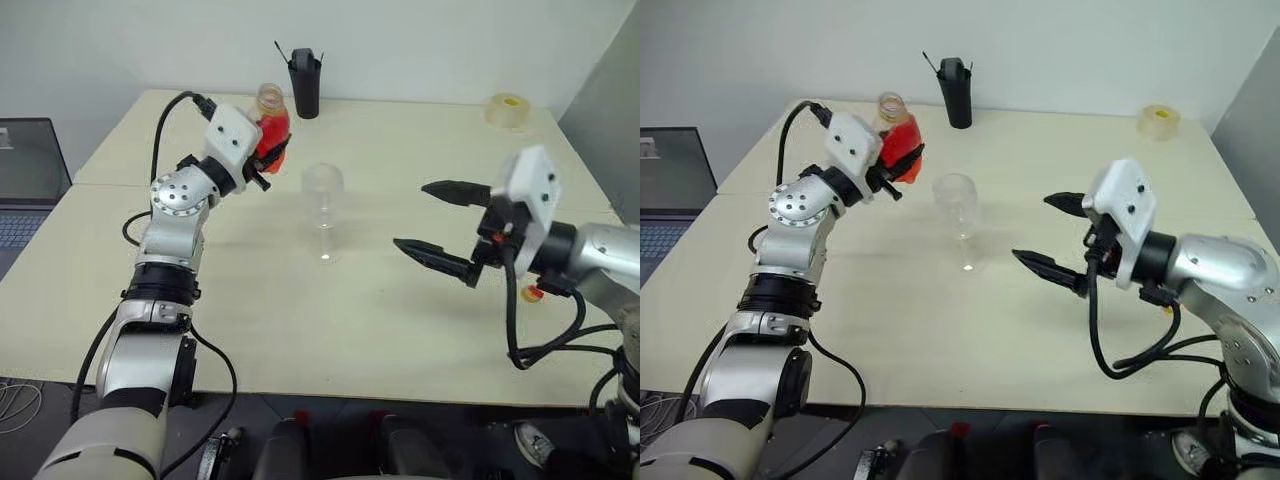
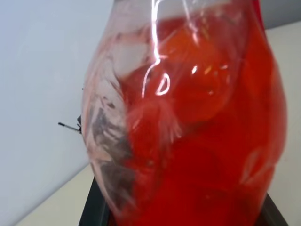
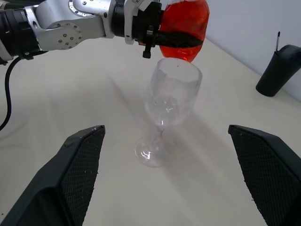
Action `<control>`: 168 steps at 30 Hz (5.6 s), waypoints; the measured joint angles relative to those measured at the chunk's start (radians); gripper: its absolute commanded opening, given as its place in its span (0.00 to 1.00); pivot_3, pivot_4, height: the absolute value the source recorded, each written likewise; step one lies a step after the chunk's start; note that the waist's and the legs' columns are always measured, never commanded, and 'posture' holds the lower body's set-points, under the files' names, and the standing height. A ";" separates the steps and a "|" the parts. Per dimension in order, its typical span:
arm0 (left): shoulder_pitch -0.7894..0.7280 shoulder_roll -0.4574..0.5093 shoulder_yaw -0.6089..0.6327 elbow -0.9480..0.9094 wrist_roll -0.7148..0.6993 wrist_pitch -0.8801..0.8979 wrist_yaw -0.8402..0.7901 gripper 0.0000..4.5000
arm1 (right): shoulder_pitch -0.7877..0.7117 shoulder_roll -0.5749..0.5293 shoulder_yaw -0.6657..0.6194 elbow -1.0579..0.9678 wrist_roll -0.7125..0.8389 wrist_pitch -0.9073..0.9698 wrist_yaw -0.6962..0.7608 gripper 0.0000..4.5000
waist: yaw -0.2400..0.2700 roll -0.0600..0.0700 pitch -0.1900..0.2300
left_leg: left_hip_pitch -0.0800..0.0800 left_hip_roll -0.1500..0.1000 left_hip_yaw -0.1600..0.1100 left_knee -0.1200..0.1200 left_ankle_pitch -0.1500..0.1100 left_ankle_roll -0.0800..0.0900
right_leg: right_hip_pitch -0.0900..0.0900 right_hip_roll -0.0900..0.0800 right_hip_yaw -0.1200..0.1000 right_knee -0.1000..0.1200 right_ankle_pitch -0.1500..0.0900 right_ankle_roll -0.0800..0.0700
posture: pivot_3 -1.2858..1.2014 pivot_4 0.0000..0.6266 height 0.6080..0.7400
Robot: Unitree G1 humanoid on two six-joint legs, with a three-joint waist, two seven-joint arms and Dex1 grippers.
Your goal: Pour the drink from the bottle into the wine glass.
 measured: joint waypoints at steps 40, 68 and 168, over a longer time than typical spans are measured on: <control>-0.200 0.047 -0.150 0.454 0.356 -0.531 0.180 0.28 | 0.588 0.204 0.025 -0.186 -0.084 -0.521 -0.194 1.00 | -0.008 0.000 0.000 | 0.000 -0.001 0.001 0.001 0.000 -0.001 | 0.001 0.000 -0.002 0.001 0.000 0.000 | 0.52 0.24 1.00; -0.242 0.143 -0.313 0.463 0.654 -0.591 0.562 0.28 | 0.571 0.175 0.055 -0.183 -0.092 -0.523 -0.198 1.00 | -0.007 0.000 0.000 | 0.000 -0.001 0.001 0.002 0.001 -0.002 | 0.001 0.000 -0.002 0.002 0.000 0.000 | 0.52 0.24 1.00; 0.161 0.080 0.195 0.160 -0.137 0.116 0.066 0.28 | -0.120 0.161 0.202 0.098 0.252 -0.070 -0.353 1.00 | -0.041 0.000 -0.001 | 0.003 0.004 -0.004 0.004 0.003 -0.005 | -0.001 -0.006 -0.002 0.016 -0.001 -0.002 | 0.52 0.24 1.00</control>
